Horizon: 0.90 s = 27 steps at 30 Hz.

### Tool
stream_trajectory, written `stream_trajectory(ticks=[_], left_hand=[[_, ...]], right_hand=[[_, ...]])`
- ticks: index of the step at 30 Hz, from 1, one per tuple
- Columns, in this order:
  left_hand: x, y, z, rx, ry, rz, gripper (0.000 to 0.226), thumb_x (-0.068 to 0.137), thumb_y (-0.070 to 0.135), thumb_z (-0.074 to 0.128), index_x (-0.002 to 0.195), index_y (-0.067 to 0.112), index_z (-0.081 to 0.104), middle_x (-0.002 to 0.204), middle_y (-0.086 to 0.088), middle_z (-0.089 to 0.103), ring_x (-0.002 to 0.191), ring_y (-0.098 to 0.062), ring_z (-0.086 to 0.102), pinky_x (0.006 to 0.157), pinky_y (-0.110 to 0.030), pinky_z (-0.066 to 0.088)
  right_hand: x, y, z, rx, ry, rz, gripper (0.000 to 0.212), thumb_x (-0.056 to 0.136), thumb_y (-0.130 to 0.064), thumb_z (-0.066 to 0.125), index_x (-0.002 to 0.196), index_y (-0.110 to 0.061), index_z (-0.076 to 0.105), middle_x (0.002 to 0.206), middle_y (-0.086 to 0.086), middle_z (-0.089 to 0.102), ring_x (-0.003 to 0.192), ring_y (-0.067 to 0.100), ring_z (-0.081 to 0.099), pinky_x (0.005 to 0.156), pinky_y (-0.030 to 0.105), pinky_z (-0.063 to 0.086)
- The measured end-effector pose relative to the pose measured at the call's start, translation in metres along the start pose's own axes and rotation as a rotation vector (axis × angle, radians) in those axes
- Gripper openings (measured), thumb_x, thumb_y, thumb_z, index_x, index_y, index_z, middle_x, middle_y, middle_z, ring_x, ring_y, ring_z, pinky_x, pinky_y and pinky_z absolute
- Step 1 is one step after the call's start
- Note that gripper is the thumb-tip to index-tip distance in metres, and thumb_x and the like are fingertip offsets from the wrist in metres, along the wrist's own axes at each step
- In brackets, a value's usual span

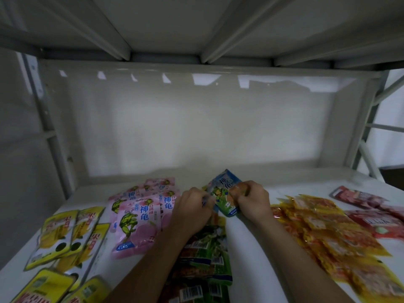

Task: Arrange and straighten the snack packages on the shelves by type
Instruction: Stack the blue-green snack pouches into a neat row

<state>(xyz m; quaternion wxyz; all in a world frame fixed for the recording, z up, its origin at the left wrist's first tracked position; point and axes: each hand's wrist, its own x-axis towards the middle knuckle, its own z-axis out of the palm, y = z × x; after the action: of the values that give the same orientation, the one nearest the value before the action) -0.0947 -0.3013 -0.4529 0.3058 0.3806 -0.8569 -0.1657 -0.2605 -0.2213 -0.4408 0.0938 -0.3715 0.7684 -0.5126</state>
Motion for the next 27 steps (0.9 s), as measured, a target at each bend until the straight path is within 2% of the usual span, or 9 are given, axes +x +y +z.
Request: stream_trajectory(ticks=[4, 7, 10, 15, 18, 21, 23, 25, 27], left_hand=[[-0.005, 0.011, -0.017, -0.164, 0.309, -0.142, 0.036, 0.100, 0.049, 0.059, 0.110, 0.019, 0.075, 0.096, 0.004, 0.073, 0.083, -0.013, 0.063, 0.067, -0.028, 0.044], [-0.004, 0.022, -0.030, -0.730, 0.289, -0.258, 0.035, 0.098, 0.038, 0.070, 0.122, 0.013, 0.072, 0.096, 0.009, 0.073, 0.090, -0.010, 0.069, 0.078, -0.026, 0.053], [-0.004, 0.026, -0.038, -1.054, 0.237, -0.281, 0.013, 0.100, 0.026, 0.070, 0.105, 0.018, 0.079, 0.096, -0.002, 0.081, 0.098, -0.028, 0.077, 0.091, -0.045, 0.061], [-0.006, 0.019, -0.041, -1.138, 0.185, -0.289, 0.015, 0.097, 0.024, 0.074, 0.103, 0.012, 0.080, 0.100, -0.011, 0.081, 0.096, -0.035, 0.078, 0.093, -0.057, 0.060], [-0.010, 0.023, -0.043, -1.144, 0.114, -0.245, 0.016, 0.097, 0.019, 0.073, 0.109, 0.010, 0.079, 0.103, -0.012, 0.081, 0.099, -0.036, 0.077, 0.094, -0.052, 0.060], [-0.012, 0.028, -0.045, -1.135, 0.099, -0.223, 0.017, 0.097, 0.017, 0.073, 0.110, 0.008, 0.078, 0.102, -0.011, 0.081, 0.098, -0.034, 0.077, 0.087, -0.044, 0.063], [-0.012, 0.030, -0.046, -1.129, 0.109, -0.228, 0.015, 0.098, 0.018, 0.072, 0.107, 0.009, 0.079, 0.100, -0.010, 0.081, 0.095, -0.032, 0.078, 0.082, -0.040, 0.062], [-0.012, 0.031, -0.046, -1.136, 0.106, -0.238, 0.014, 0.098, 0.017, 0.070, 0.105, 0.010, 0.080, 0.099, -0.011, 0.081, 0.094, -0.032, 0.078, 0.084, -0.041, 0.062], [-0.012, 0.030, -0.045, -1.152, 0.090, -0.255, 0.014, 0.099, 0.015, 0.069, 0.107, 0.008, 0.078, 0.100, -0.013, 0.081, 0.095, -0.036, 0.077, 0.087, -0.045, 0.062]], right_hand=[[-0.007, -0.012, -0.006, 0.252, 0.084, -0.086, 0.015, 0.094, -0.029, 0.074, 0.094, -0.016, 0.069, 0.090, 0.005, 0.074, 0.084, 0.026, 0.070, 0.070, 0.035, 0.056], [-0.019, -0.022, -0.002, 0.450, 0.036, -0.147, 0.021, 0.091, -0.034, 0.074, 0.097, -0.014, 0.077, 0.087, 0.003, 0.079, 0.083, 0.024, 0.075, 0.074, 0.040, 0.058], [-0.031, -0.027, 0.010, 0.453, -0.040, -0.231, 0.011, 0.099, -0.018, 0.071, 0.099, -0.011, 0.080, 0.086, 0.001, 0.079, 0.080, 0.020, 0.075, 0.071, 0.037, 0.058], [-0.041, -0.039, 0.010, 0.568, -0.191, -0.184, 0.014, 0.101, -0.014, 0.067, 0.096, -0.006, 0.077, 0.086, 0.008, 0.079, 0.082, 0.025, 0.076, 0.071, 0.034, 0.061], [-0.043, -0.043, 0.001, 0.667, -0.207, -0.167, 0.013, 0.100, -0.016, 0.069, 0.100, -0.006, 0.077, 0.091, 0.011, 0.081, 0.083, 0.027, 0.078, 0.075, 0.038, 0.063], [-0.043, -0.044, 0.000, 0.713, -0.206, -0.109, 0.019, 0.098, -0.016, 0.071, 0.101, 0.002, 0.075, 0.088, 0.016, 0.080, 0.073, 0.026, 0.077, 0.064, 0.032, 0.062], [-0.043, -0.045, 0.001, 0.716, -0.195, -0.098, 0.023, 0.098, -0.018, 0.071, 0.101, 0.005, 0.074, 0.088, 0.019, 0.079, 0.074, 0.032, 0.077, 0.065, 0.038, 0.064], [-0.042, -0.043, 0.003, 0.681, -0.176, -0.126, 0.024, 0.098, -0.021, 0.072, 0.094, 0.002, 0.073, 0.087, 0.019, 0.079, 0.078, 0.039, 0.076, 0.071, 0.046, 0.062], [-0.042, -0.041, 0.005, 0.656, -0.150, -0.161, 0.028, 0.097, -0.024, 0.073, 0.081, -0.002, 0.068, 0.079, 0.015, 0.076, 0.071, 0.032, 0.072, 0.066, 0.040, 0.058]])
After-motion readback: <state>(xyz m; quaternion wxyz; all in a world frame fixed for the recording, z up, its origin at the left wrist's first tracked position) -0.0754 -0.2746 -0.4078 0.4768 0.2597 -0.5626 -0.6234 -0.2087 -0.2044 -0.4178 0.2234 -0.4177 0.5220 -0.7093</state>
